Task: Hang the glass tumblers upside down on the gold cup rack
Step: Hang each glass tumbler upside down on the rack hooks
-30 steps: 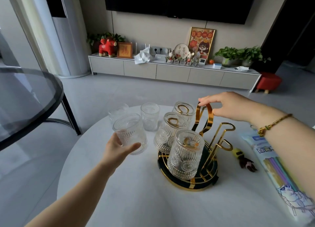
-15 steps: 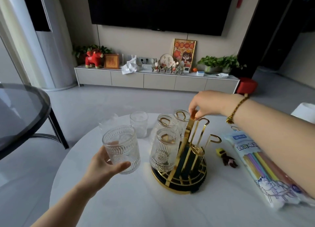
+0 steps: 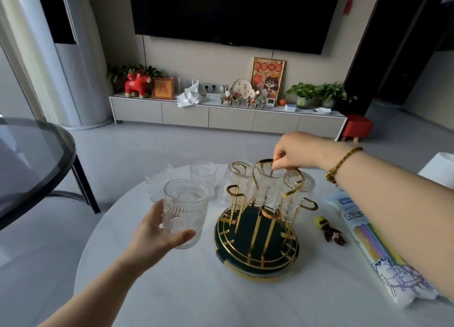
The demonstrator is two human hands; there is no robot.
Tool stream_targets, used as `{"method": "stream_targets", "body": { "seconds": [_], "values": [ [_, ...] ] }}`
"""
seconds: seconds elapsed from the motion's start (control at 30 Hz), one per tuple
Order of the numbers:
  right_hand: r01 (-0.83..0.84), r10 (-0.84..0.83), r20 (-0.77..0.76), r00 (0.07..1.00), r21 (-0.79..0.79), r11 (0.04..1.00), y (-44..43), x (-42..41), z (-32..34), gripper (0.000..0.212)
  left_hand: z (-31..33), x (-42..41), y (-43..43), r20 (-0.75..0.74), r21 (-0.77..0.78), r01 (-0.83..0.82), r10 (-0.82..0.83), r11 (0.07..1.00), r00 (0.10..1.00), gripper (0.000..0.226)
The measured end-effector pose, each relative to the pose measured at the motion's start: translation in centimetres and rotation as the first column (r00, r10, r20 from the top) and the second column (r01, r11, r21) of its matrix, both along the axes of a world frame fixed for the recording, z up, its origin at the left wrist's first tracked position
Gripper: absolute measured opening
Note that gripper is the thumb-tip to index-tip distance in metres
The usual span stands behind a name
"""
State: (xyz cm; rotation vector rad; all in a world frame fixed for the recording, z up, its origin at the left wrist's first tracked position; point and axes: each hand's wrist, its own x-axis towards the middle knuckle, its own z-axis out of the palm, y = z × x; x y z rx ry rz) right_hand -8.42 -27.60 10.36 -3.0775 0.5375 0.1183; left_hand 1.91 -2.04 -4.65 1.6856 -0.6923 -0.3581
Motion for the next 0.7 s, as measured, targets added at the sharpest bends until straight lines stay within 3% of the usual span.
{"method": "stream_targets", "body": {
  "seconds": [0.13,0.37,0.53,0.7],
  "values": [
    [0.088,-0.093,0.043,0.995,0.098,0.991,0.3,0.2,-0.2,0.024,0.9,0.6,-0.4,0.015,0.051,-0.031,0.030,0.998,0.999,0.093],
    [0.191,-0.215,0.066,0.974,0.258,0.947,1.2,0.1,-1.1,0.028,3.4,2.6,-1.4,0.302,0.230,-0.113,0.040,0.967,0.953,0.079],
    [0.236,-0.260,0.051,0.964,0.281,0.930,1.8,0.3,-1.5,0.031,5.4,3.6,-2.7,0.463,0.341,-0.122,-0.054,0.932,0.885,0.081],
    [0.247,-0.304,0.132,0.944,0.328,0.912,1.9,0.1,-2.3,0.027,7.3,4.7,-3.7,0.583,0.490,-0.134,-0.209,0.862,0.785,0.084]
  ]
}}
